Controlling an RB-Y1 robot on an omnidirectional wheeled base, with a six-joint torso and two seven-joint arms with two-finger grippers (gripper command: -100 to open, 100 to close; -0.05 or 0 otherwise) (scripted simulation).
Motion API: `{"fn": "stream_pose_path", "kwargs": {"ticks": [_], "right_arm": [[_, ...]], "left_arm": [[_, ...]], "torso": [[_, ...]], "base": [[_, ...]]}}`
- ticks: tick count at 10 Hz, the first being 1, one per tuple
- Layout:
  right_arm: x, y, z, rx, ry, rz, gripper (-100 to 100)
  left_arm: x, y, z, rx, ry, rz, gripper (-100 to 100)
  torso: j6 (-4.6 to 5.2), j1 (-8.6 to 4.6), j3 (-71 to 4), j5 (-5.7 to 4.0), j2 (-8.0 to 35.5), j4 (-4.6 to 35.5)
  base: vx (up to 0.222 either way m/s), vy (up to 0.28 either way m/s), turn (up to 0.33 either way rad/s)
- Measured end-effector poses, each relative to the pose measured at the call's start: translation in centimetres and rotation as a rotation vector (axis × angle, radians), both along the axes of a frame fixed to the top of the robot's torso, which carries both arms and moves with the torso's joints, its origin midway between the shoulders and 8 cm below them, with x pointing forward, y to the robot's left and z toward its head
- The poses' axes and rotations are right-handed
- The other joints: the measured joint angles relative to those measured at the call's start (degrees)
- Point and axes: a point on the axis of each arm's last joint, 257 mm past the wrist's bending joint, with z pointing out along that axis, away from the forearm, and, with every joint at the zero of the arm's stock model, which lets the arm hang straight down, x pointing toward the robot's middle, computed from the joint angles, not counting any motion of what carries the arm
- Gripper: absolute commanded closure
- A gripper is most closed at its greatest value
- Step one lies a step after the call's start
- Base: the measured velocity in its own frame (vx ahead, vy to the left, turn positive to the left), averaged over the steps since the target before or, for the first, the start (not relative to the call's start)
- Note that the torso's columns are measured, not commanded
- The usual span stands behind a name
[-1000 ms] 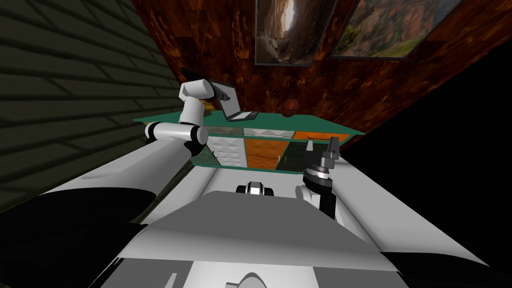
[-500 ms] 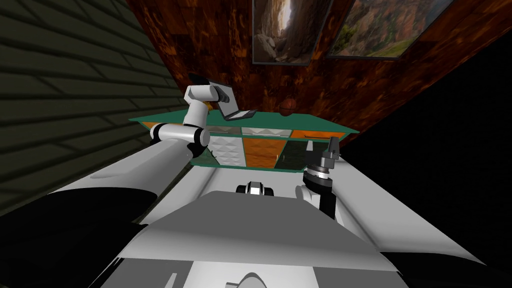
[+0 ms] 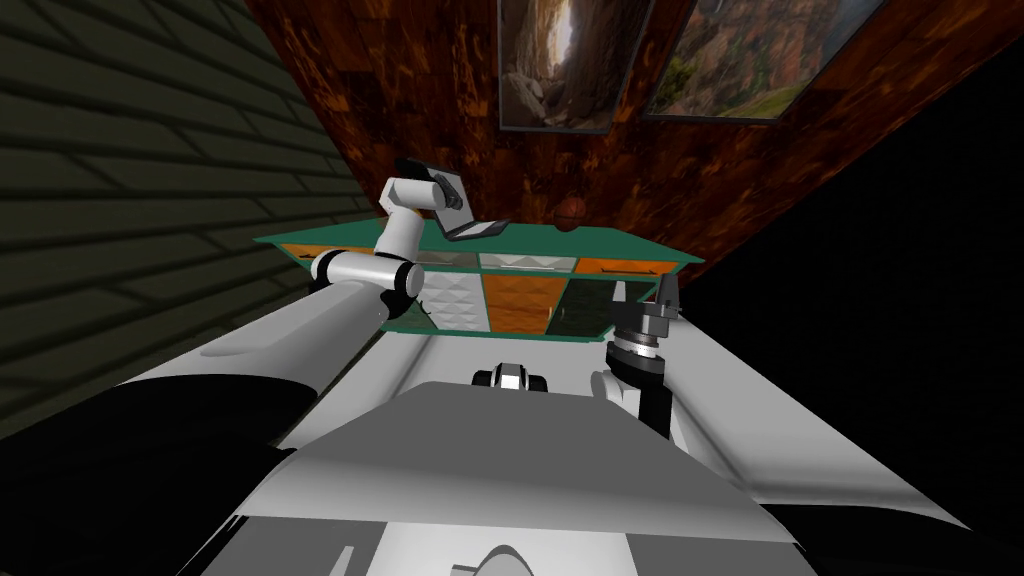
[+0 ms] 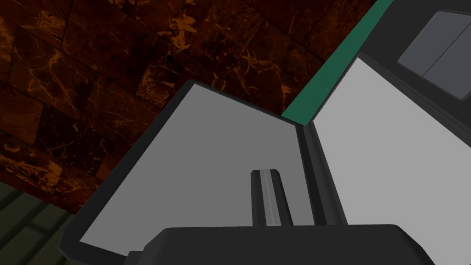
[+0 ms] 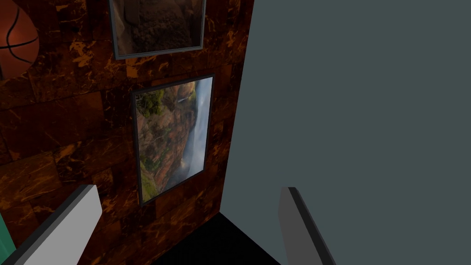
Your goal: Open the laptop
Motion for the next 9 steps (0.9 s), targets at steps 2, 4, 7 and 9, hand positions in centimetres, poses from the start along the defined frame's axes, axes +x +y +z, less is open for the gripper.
{"fn": "stream_pose_path", "kwargs": {"ticks": [2,4,7,9], "right_arm": [[0.0,0.0,0.0,0.0,0.0,0.0,0],[0.0,0.0,0.0,0.0,0.0,0.0,0],[0.0,0.0,0.0,0.0,0.0,0.0,0],[0.0,0.0,0.0,0.0,0.0,0.0,0]], "left_arm": [[0.1,-0.2,-0.4,-0.038,0.003,-0.011,-100],[0.2,-0.2,-1.2,-0.134,0.013,-0.03,-100],[0.4,-0.6,-2.5,-0.281,0.031,-0.061,-100],[0.4,-1.0,-2.8,-0.375,0.035,-0.086,-100]], "torso": [[-0.03,0.3,0.0,0.09,0.0,0.0],[-0.02,0.2,0.0,0.07,0.0,0.0],[-0.07,-0.02,0.0,0.01,0.0,0.0],[-0.36,0.47,0.0,0.32,-0.1,-0.2]], "base": [[-0.007,0.097,0.017],[0.002,0.139,0.02],[0.005,0.126,0.003],[-0.009,0.101,0.0]]}}
